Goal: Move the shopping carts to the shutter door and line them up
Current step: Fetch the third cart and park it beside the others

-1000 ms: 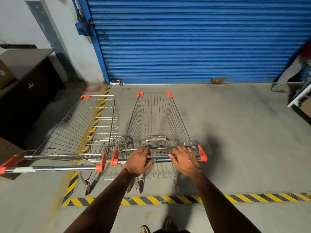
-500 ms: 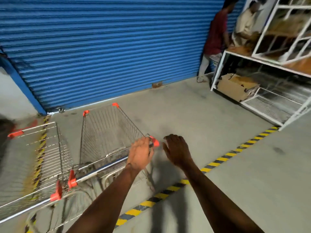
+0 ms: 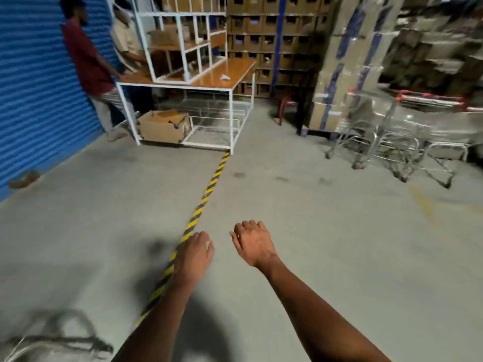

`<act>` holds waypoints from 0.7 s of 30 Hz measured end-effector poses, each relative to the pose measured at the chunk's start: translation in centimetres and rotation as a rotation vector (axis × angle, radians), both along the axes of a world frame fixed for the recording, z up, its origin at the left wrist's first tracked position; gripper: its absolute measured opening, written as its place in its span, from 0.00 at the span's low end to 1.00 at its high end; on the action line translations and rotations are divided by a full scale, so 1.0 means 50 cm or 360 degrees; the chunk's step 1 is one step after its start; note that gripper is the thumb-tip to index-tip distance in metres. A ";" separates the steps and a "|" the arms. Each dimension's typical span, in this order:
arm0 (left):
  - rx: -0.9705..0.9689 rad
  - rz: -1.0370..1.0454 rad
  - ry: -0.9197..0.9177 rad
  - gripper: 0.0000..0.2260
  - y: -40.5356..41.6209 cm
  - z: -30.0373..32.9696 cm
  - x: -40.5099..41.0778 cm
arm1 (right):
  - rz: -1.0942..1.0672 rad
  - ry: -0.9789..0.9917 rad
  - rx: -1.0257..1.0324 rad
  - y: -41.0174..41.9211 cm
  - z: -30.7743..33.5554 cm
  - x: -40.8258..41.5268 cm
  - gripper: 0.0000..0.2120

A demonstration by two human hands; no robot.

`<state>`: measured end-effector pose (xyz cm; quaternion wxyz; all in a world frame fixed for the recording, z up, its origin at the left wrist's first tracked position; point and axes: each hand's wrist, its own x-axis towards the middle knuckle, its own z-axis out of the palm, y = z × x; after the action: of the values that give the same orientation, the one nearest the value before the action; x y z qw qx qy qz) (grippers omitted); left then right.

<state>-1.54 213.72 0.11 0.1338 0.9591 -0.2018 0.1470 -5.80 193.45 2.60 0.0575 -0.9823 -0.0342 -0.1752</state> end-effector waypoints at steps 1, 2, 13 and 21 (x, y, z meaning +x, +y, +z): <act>-0.0013 -0.0080 0.0041 0.12 -0.083 0.001 -0.013 | -0.0104 0.0006 -0.0010 -0.077 -0.004 -0.032 0.19; -0.0034 -0.0156 0.0081 0.10 -0.163 0.003 -0.028 | -0.0215 0.0018 -0.0011 -0.152 -0.005 -0.063 0.19; -0.0103 -0.0884 0.0197 0.04 -0.882 0.038 -0.069 | -0.1044 0.0032 0.0051 -0.774 -0.006 -0.255 0.19; -0.0166 -0.1187 0.0229 0.05 -1.369 0.026 0.026 | -0.1324 0.0057 0.0040 -1.180 -0.040 -0.235 0.18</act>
<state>-0.26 145.27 1.39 0.2406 0.8195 -0.5192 0.0306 -17.57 134.45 0.59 -0.0055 -0.9145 0.3687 -0.1668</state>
